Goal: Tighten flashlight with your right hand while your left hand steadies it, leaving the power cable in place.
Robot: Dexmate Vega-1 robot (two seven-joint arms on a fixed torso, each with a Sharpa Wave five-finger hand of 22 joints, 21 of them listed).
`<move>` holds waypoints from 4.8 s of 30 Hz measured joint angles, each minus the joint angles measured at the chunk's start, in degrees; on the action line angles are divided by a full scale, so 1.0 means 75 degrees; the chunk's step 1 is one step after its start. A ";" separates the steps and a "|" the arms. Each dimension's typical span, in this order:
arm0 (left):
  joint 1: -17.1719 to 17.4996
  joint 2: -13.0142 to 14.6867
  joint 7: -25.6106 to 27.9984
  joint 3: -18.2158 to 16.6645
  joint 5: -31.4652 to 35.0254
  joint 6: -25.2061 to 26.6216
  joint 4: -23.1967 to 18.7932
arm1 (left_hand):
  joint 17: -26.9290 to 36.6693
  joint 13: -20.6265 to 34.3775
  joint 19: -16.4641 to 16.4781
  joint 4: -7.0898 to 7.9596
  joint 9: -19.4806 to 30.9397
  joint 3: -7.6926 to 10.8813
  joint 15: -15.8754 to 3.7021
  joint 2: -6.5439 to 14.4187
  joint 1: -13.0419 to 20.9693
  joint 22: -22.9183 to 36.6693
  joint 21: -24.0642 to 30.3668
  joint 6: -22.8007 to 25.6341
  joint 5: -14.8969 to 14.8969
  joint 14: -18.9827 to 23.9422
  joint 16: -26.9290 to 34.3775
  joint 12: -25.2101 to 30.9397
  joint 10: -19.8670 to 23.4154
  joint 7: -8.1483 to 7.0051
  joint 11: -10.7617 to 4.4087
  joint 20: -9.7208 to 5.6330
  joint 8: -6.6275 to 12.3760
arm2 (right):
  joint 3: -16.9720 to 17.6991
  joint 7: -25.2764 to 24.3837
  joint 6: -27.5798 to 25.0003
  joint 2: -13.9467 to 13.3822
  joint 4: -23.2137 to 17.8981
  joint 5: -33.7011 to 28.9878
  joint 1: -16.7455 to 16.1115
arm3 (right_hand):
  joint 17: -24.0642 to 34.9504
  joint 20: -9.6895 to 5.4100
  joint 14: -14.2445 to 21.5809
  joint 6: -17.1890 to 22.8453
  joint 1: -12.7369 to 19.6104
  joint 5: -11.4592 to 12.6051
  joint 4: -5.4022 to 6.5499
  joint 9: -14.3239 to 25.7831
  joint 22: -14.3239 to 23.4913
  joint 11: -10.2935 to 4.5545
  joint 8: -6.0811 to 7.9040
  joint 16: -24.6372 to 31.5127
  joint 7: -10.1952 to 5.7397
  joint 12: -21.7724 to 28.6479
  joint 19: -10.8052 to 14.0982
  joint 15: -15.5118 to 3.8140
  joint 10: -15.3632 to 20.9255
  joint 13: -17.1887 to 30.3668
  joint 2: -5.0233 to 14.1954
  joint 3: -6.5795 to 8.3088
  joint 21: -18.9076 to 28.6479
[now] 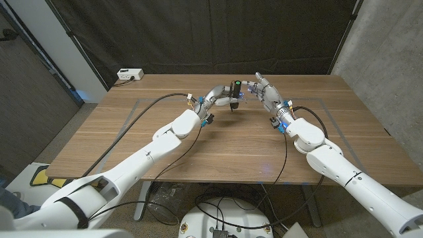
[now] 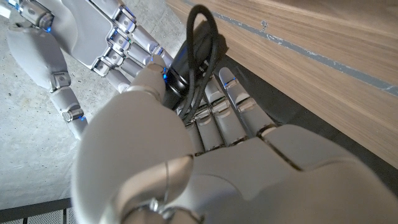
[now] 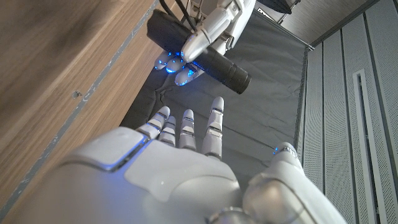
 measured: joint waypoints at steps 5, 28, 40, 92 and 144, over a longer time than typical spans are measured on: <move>-0.0054 -0.0040 -0.0054 0.0043 -0.0019 0.0001 0.0076 | 0.0000 0.0000 0.0000 0.0000 0.0000 0.0000 0.0000 0.0000 0.0000 0.0000 0.0000 0.0001 0.0000 -0.0001 0.0000 -0.0017 0.0000 0.0001 0.0000 0.0000 -0.0001 | -0.0020 0.0045 -0.0032 -0.0016 -0.0015 -0.0004 0.0021 | 0.0000 0.0000 0.0000 0.0029 0.0000 0.0000 0.0000 0.0000 0.0000 0.0000 0.0000 0.0000 -0.0029 0.0000 0.0000 0.0000 0.0000 0.0000 0.0000 0.0000 0.0000; -0.0173 -0.0184 -0.0232 0.0130 -0.0164 -0.0068 0.0363 | 0.0000 -0.0002 0.0026 0.0002 0.0038 -0.0001 0.0002 -0.0048 0.0109 0.0000 -0.0053 0.0055 0.0000 -0.0004 -0.0006 -0.0051 0.0001 0.0054 0.0000 0.0027 -0.0059 | -0.0149 0.0159 -0.0108 0.0039 0.0101 -0.0006 0.0200 | -0.0019 0.0000 0.0068 0.0672 0.0008 0.0000 0.0000 -0.0018 -0.0001 -0.0013 0.0069 0.0085 -0.0040 0.0113 0.0001 -0.0068 0.0157 -0.0001 0.0072 0.0001 -0.0052; -0.0138 -0.0284 -0.0128 0.0027 -0.0406 -0.0066 0.0449 | -0.0009 0.0035 0.0095 -0.0030 0.0072 0.0030 -0.0040 -0.0038 0.0117 0.0000 -0.0082 0.0109 0.0001 0.0038 -0.0044 -0.0058 0.0001 0.0109 0.0000 0.0014 -0.0065 | -0.0117 0.0086 -0.0200 0.0011 0.0060 0.0047 0.0152 | -0.0018 0.0015 0.0358 0.1286 0.0009 0.0000 0.0000 -0.0012 -0.0002 0.0000 0.0198 0.0143 -0.0086 0.0292 0.0155 -0.0111 0.0602 -0.0001 0.0152 0.0001 -0.0051; -0.0128 -0.0267 -0.0350 0.0113 -0.0593 0.0023 0.0377 | 0.0003 0.0044 0.0093 -0.0061 0.0106 0.0061 -0.0066 -0.0035 0.0114 0.0000 -0.0141 0.0150 0.0001 0.0121 -0.0020 -0.0058 0.0063 0.0067 0.0017 0.0015 -0.0168 | -0.0141 0.0139 -0.0350 -0.0004 -0.0003 0.0174 0.0162 | 0.0001 0.0138 0.0558 -0.0368 0.0069 -0.0029 -0.0106 0.0035 0.0013 -0.0029 -0.0490 0.0053 -0.0012 0.0111 0.0410 -0.0012 0.0435 0.0039 0.0333 -0.0147 -0.0317; -0.0112 -0.0530 -0.0099 -0.0025 -0.0833 -0.0242 0.0750 | -0.0002 0.0140 0.0179 -0.0106 0.0214 0.0106 0.0000 -0.0035 0.0114 0.0000 -0.0200 0.0299 -0.0023 0.0082 -0.0020 -0.0056 0.0067 0.0195 0.0010 0.0013 -0.0190 | -0.0068 0.0192 -0.0433 -0.0156 -0.0109 0.0284 0.0077 | -0.0018 0.0232 0.0890 0.1849 0.0149 -0.0029 -0.0074 0.0272 0.0016 -0.0083 0.0523 0.0114 -0.0228 0.0393 0.0562 -0.0125 0.1149 0.0037 0.0413 -0.0221 -0.0364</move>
